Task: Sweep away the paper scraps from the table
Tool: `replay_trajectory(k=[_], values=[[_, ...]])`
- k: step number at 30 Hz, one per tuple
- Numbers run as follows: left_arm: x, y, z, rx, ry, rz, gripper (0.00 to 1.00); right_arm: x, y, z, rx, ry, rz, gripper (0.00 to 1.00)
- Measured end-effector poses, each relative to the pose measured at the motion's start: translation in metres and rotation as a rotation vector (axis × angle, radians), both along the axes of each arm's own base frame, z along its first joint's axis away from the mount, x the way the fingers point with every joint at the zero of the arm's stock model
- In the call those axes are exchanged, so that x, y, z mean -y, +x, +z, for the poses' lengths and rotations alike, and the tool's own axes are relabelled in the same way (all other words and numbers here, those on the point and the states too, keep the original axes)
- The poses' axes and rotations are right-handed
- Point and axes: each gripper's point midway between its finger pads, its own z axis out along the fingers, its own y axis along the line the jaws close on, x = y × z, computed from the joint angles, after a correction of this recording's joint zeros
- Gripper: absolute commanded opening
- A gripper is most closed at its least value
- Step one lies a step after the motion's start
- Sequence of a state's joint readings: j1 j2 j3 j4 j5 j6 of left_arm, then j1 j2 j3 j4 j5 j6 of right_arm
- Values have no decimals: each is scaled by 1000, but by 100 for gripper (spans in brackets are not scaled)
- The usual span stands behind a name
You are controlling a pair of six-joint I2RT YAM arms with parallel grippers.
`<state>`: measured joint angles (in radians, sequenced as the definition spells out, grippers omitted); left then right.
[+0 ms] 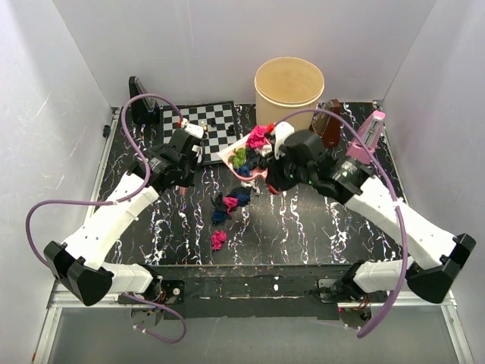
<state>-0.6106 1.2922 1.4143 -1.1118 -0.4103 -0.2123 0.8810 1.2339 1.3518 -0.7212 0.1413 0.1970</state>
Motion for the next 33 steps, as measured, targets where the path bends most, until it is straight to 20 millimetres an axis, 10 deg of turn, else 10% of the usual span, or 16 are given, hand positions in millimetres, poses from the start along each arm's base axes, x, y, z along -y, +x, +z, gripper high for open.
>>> replay_trajectory(k=[13, 33], values=[[3, 7, -28, 70, -22, -26, 0, 0, 119, 62, -26, 52, -130, 1], [12, 4, -35, 86, -84, -60, 0, 19, 267, 78, -118, 482, -334, 1]])
